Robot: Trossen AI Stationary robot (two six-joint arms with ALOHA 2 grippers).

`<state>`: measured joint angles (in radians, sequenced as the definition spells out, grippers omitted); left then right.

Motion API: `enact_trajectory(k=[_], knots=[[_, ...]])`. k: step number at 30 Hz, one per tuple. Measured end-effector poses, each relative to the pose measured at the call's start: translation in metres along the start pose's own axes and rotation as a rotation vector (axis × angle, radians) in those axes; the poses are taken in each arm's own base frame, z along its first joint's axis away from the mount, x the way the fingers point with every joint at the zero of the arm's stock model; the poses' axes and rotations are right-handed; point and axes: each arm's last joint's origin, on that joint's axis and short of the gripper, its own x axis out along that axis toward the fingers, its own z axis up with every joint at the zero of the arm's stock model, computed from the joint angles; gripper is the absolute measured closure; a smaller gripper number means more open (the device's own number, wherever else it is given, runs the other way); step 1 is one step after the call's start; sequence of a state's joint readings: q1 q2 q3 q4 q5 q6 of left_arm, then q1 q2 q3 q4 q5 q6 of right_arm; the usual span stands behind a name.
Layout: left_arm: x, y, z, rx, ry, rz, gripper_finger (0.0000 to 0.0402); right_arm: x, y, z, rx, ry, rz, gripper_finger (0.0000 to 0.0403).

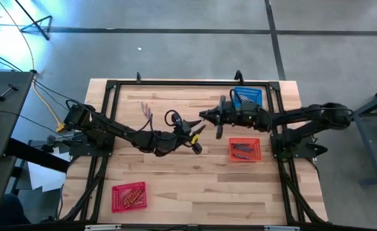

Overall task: Sort crayons
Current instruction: Put the gray crayon into the blue bin

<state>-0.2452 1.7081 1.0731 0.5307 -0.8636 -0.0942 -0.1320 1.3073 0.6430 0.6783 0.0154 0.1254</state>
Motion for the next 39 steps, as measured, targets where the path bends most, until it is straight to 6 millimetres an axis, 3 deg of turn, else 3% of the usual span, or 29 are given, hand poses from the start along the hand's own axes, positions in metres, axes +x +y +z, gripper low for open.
enact_trajectory(k=[6, 16, 23, 29, 39], knots=[[0.000, 0.000, -0.001, 0.009, 0.006, 0.007, 0.0253, -0.033, -0.041, 0.010, -0.057, 0.184, -0.374, 0.0400], [0.003, 0.004, -0.004, 0.036, 0.029, 0.024, 0.0258, -0.090, -0.129, -0.018, 0.096, 0.601, -0.911, 0.0400], [0.001, 0.002, -0.004, 0.029, 0.031, 0.018, 0.0261, -0.100, -0.177, -0.045, 0.216, 0.708, -0.969, 0.0400], [-0.004, -0.002, -0.006, 0.043, 0.040, 0.001, 0.0261, -0.100, -0.193, -0.074, 0.269, 0.846, -0.966, 0.0400], [-0.004, -0.003, -0.006, 0.042, 0.041, 0.001, 0.0261, -0.099, -0.194, -0.081, 0.262, 0.898, -0.930, 0.0393]])
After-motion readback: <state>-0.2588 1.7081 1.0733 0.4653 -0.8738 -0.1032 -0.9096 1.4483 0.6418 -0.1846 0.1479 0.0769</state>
